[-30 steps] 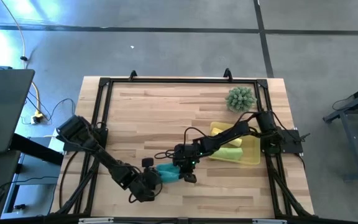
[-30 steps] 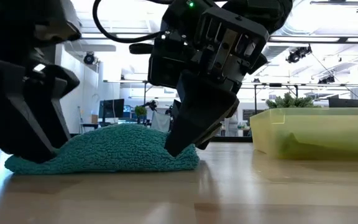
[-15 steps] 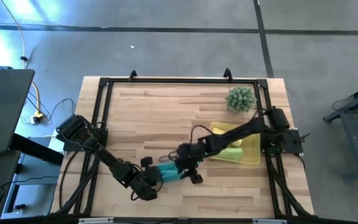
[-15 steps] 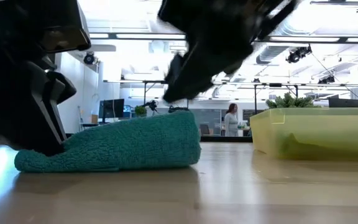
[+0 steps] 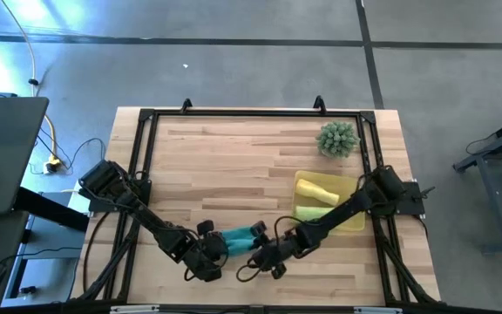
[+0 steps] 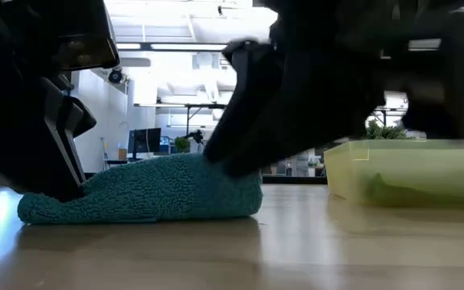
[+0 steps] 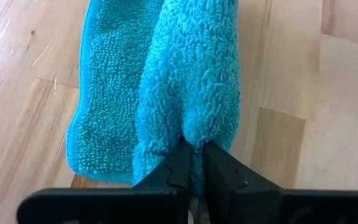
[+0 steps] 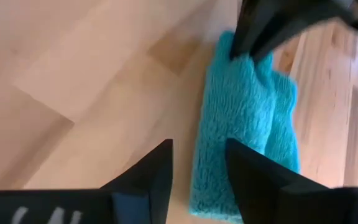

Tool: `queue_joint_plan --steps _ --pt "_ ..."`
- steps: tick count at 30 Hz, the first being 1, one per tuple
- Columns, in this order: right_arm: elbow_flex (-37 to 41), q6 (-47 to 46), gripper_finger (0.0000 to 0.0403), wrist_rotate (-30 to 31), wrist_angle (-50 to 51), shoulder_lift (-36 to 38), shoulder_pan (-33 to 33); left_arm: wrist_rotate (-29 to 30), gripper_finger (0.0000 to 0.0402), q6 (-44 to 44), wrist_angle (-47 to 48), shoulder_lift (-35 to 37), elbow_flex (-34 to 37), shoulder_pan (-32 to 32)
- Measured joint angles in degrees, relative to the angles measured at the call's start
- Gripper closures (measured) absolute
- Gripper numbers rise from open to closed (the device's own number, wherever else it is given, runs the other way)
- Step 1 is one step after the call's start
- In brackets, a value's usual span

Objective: Roll microfiber towels into tight, uniform cylinder then place into a basket
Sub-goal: Roll the blue microfiber towel

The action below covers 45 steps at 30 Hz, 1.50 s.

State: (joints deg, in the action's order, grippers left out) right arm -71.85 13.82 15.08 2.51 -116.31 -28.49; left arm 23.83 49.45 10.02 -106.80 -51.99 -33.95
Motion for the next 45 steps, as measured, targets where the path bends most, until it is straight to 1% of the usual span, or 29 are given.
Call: queue_joint_plan --steps 2,8,11,13,15,17,19,24,25,29,31,34,35,37,39,41,45 --pt "0.0 -0.75 0.0255 1.15 0.31 -0.79 0.34 -0.1 0.0386 0.04 -0.29 0.0 0.03 0.0" --pt "-0.09 -0.87 0.0214 1.21 -0.01 -3.01 2.46 -1.74 0.0385 0.1 -1.97 -0.07 0.02 0.01" --pt "-0.2 -1.07 0.0211 -0.21 0.13 -3.7 3.45 -2.04 0.0385 0.09 -2.67 -0.07 0.07 0.02" --pt "-0.31 -2.7 0.0216 -0.9 0.14 -4.09 4.06 -2.35 0.0385 -0.02 -2.62 0.18 0.07 0.03" --pt "-0.34 -5.15 0.023 -2.05 0.83 -4.4 4.68 -2.62 0.0385 -0.06 -2.53 0.38 0.09 0.04" --pt "-0.45 -6.54 0.0252 -3.78 2.01 -4.47 5.35 -2.97 0.0385 -1.02 -2.11 1.55 0.13 0.04" --pt "-0.47 -7.75 0.0284 -4.84 2.86 -4.54 5.79 -3.36 0.0382 -2.16 -1.58 2.48 0.22 0.04" --pt "-0.46 -9.03 0.0382 -4.73 3.45 -4.62 6.01 -3.75 0.036 -2.49 2.02 7.3 0.28 1.06" --pt "-0.44 -9.49 0.039 -4.74 3.49 -4.62 5.99 -4.31 0.0353 -2.58 3.35 8.27 0.28 1.27" --pt "-0.21 -13.05 0.0386 -6.06 4.39 -3.58 6.51 -6.51 0.0327 -5.25 8.91 13.36 0.25 2.09" --pt "0.0 -13.84 0.0394 -6.73 6.04 -2.22 7.13 -7.24 0.0316 -6.35 12.5 16.55 0.26 2.8" --pt "0.29 -14.8 0.0397 -5.2 8.65 0.32 8.16 -7.83 0.0306 -7.34 13.7 21.39 0.26 3.63" --pt "0.31 -15.85 0.0397 -3.95 8.88 1.21 8.59 -7.73 0.0304 -7.76 12.36 22.84 0.23 3.58" --pt "0.27 -19.22 0.0399 -1.5 8.65 3.1 9.67 -6.7 0.0304 -9.43 8.7 24.98 0.17 3.16" --pt "0.13 -23.68 0.04 -1.21 7.88 4.07 10.74 -4.14 0.0304 -12.22 4.78 25.7 0.13 2.55" --pt "0.15 -28.37 0.04 -2.47 7.77 4.42 11.82 -0.85 0.0307 -14.81 2.66 25.73 0.13 1.9" --pt "0.14 -34.43 0.0401 -5.82 5.62 4.98 13.04 7.55 0.0315 -17.33 2.42 24.12 0.0 1.46"
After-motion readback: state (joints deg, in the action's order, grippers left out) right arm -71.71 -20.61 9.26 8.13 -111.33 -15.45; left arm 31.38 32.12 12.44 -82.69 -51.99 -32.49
